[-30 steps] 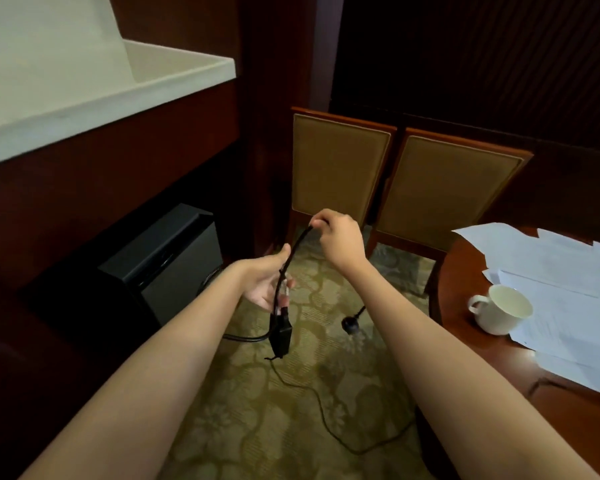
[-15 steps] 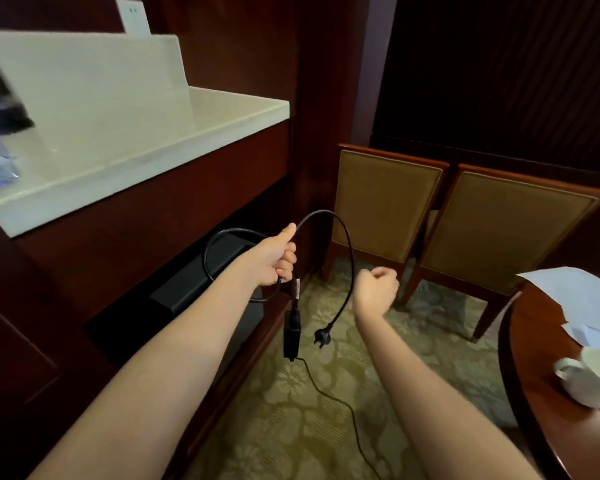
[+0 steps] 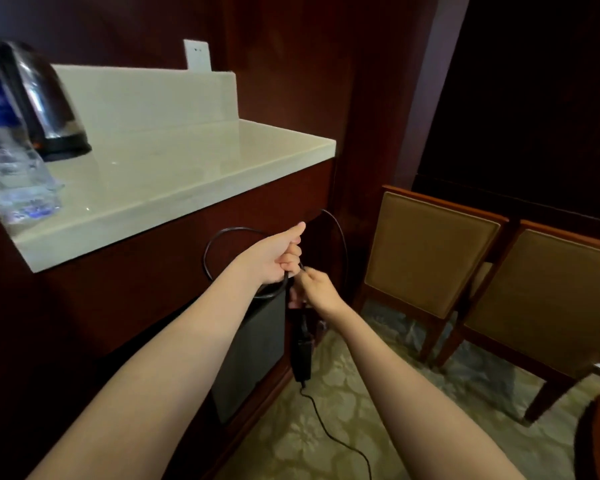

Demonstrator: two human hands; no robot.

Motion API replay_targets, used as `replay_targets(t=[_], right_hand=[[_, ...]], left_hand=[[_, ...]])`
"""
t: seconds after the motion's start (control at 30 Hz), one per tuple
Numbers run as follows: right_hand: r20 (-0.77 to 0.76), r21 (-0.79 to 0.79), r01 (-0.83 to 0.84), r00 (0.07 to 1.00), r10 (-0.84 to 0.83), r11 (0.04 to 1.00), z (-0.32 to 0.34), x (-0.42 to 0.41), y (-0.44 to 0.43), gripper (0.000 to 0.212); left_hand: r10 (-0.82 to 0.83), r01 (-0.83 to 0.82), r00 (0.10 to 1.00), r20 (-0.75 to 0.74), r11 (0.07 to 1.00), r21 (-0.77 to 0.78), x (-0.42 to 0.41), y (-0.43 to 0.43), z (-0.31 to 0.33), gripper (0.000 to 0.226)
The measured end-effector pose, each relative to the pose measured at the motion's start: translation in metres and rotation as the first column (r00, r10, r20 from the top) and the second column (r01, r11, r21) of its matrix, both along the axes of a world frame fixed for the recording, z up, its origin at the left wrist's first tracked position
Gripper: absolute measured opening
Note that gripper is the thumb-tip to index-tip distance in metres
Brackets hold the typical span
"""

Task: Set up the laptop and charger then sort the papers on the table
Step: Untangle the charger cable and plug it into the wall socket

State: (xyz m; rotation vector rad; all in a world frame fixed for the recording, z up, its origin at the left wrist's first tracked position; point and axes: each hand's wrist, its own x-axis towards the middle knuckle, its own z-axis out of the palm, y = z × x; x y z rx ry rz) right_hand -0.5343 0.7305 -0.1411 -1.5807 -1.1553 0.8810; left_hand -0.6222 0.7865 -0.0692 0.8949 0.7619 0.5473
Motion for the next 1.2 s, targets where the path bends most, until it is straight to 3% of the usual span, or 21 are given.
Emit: replay_targets(t=[0.13, 0.27, 0.37, 0.53, 0.7, 0.77, 1.2], right_hand=[[-0.031, 0.145, 0.04, 0.999, -0.036, 0.989, 0.043, 0.01, 0.052, 0.045], [-0.072, 0.211, 0.037, 0.997, -0.023, 0.977, 0.099, 0.023, 0.097, 0.046], [-0.185, 0.221, 0.008, 0.982, 0.034, 0.975, 0.127, 0.027, 0.12, 0.041], [-0.254, 0.249, -0.075, 0.957, 0.14, 0.965, 0.157, 0.024, 0.155, 0.025], [-0.256, 0.289, -0.094, 0.951, 0.171, 0.953, 0.187, 0.014, 0.197, 0.012], [-0.257, 0.293, -0.072, 0.955, 0.15, 0.954, 0.201, 0.007, 0.217, 0.019], [-0.324, 0.342, 0.003, 0.939, 0.115, 0.94, 0.246, -0.022, 0.353, 0.029]], left_hand=[[0.146, -0.143, 0.989, -0.038, 0.987, 0.078, 0.004, 0.036, 0.035, 0.022], [0.03, 0.09, 0.941, -0.338, 0.938, 0.334, 0.006, 0.065, 0.077, 0.028], [0.095, 0.167, 0.867, -0.49, 0.87, 0.464, 0.003, 0.084, 0.105, 0.033], [0.294, -0.073, 0.897, -0.329, 0.834, 0.548, -0.004, 0.119, 0.125, 0.032], [0.393, -0.349, 0.92, 0.004, 0.811, 0.47, -0.019, 0.156, 0.133, 0.032], [0.423, -0.425, 0.9, 0.104, 0.799, 0.424, -0.025, 0.173, 0.137, 0.03], [0.49, -0.481, 0.864, 0.117, 0.731, 0.485, -0.037, 0.298, 0.168, 0.032]])
